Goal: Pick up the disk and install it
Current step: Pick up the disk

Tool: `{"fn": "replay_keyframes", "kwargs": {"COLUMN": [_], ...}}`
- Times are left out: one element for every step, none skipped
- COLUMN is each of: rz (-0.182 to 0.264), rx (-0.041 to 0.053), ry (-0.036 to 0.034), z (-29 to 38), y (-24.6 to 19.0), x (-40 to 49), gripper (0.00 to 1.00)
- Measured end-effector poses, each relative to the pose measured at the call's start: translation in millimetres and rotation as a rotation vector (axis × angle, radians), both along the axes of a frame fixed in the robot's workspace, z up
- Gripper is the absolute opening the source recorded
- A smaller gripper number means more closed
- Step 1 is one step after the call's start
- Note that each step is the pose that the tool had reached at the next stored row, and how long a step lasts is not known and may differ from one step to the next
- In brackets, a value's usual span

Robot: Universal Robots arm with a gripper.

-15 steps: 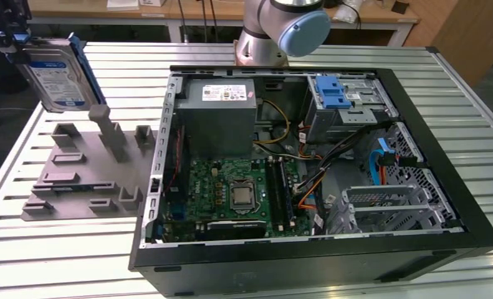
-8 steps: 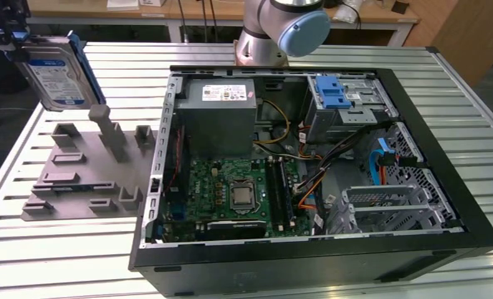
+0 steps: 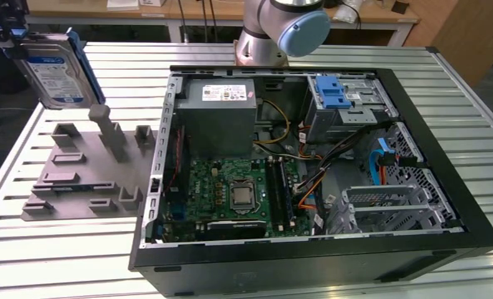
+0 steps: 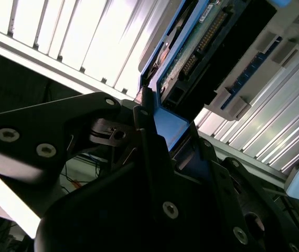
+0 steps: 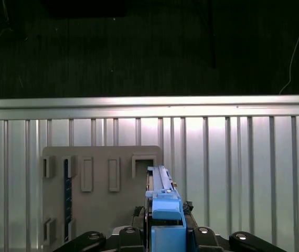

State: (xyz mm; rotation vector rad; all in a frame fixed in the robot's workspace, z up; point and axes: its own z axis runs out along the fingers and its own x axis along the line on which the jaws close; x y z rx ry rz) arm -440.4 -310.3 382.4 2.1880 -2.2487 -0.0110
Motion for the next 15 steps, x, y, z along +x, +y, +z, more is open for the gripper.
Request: {"fn": "replay_keyframes", "kwargs": {"rz": [0.000, 0.000, 0.000, 0.000, 0.000, 0.000, 0.000, 0.000, 0.000, 0.000, 0.000, 0.000, 0.000, 0.000, 0.000], "rx": [0.0000, -0.0001, -0.0002, -0.0002, -0.0002, -0.0003, -0.0003, -0.0003, -0.0004, -0.0005, -0.0005, -0.0006, -0.0007, -0.0007, -0.0009], "ry": [-0.0001, 0.0000, 0.0001, 0.0001, 0.0000, 0.0000, 0.0001, 0.0000, 0.0000, 0.0000, 0.0001, 0.0001, 0.0000, -0.0001, 0.0001], "z": [0.4, 1.0, 1.5, 1.9, 2.4, 2.9, 3.4, 3.8, 4.2, 4.7, 5.2, 5.7, 6.0, 6.5, 7.0], "y": [0.2, 0.3, 0.5, 0.6, 0.8, 1.0, 1.1, 1.3, 1.4, 1.6, 1.7, 1.9, 2.0, 2.2, 2.3], "x": [0.0, 0.0, 0.0, 0.0, 0.0, 0.0, 0.0, 0.0, 0.0, 0.0, 0.0, 0.0, 0.0, 0.0, 0.0], "gripper": [0.36, 0.36, 0.36, 0.36, 0.36, 0.36, 0.36, 0.36, 0.36, 0.36, 0.36, 0.36, 0.36, 0.36, 0.36]}}
